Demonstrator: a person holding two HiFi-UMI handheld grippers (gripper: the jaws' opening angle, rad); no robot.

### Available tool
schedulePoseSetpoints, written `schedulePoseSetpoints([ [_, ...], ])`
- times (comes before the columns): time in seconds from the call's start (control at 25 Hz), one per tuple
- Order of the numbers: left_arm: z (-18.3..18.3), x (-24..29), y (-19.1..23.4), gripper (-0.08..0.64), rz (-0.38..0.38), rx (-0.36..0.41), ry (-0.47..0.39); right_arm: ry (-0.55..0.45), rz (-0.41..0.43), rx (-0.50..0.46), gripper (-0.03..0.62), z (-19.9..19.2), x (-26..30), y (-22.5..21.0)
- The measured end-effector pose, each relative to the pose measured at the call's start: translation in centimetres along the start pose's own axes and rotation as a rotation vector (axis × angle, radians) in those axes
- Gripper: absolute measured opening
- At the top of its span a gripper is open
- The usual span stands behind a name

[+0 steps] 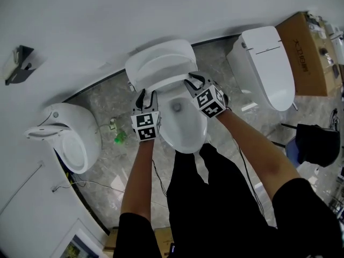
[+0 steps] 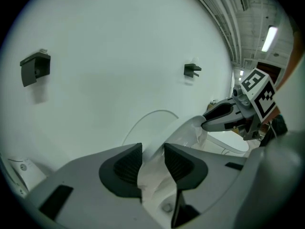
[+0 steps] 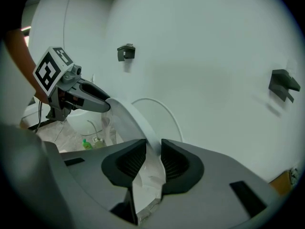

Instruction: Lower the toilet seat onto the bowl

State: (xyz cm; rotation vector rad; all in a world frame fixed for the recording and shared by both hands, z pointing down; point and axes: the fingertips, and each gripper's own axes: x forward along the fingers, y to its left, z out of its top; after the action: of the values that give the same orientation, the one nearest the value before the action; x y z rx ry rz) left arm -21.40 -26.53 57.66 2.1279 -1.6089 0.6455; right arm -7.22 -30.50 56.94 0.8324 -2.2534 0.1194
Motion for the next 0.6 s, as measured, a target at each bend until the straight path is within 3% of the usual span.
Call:
schedulePoseSetpoints([
  [0.24,-1.3,-2.2,-1.6,0.150,0.015,-0.052,0.017,0.002,0.052,0.033,0.117,-1.4,-2.1,1.6],
  [0.6,-4.1,-5.6,-4.4,0.156,0.038,-0.058,0.049,0.002,0.101,0.043,0.129,-3.9,-5.5,4.5],
])
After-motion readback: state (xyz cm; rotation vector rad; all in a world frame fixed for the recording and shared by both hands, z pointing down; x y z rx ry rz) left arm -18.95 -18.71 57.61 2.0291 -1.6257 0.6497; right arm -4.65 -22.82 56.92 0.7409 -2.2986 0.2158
